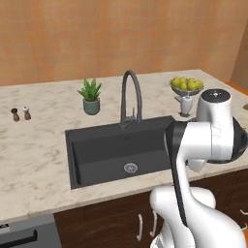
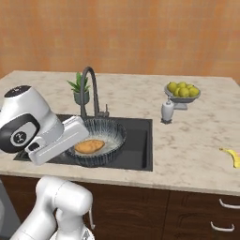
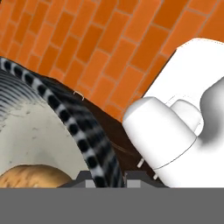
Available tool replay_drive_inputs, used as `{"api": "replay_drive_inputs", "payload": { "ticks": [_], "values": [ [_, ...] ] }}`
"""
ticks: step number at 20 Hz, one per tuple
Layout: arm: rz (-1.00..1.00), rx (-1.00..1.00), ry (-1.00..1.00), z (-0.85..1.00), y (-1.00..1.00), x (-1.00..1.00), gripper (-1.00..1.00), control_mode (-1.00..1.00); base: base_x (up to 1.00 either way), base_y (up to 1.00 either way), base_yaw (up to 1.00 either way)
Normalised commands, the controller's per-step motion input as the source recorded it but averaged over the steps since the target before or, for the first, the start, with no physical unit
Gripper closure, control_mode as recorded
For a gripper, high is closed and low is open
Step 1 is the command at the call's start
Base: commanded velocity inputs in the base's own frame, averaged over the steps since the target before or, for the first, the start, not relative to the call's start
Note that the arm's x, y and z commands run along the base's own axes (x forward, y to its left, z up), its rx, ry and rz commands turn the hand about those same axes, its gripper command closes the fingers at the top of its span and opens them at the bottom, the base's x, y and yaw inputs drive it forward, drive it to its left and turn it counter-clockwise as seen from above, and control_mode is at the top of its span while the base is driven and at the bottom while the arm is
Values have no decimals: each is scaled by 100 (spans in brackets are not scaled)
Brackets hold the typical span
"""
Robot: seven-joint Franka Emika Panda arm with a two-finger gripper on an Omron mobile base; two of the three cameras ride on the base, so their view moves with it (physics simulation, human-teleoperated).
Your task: Pick the potato from the sink and place it in the bowl. Then pick the bowl and place it in the microwave. Then close the microwave door and press the start button.
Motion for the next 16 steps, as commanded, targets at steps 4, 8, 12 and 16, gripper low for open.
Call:
{"api": "replay_drive_inputs", "payload": {
  "ticks": [4,8,12,16],
  "values": [
    [0,0,0,0,0,0,100,100,-78,-51,-31],
    [0,0,0,0,0,0,100,100,-100,-14,-16],
    [0,0,0,0,0,0,100,100,-100,-34,-14],
    [0,0,0,0,0,0,100,100,-44,-58,-32]
  ]
}}
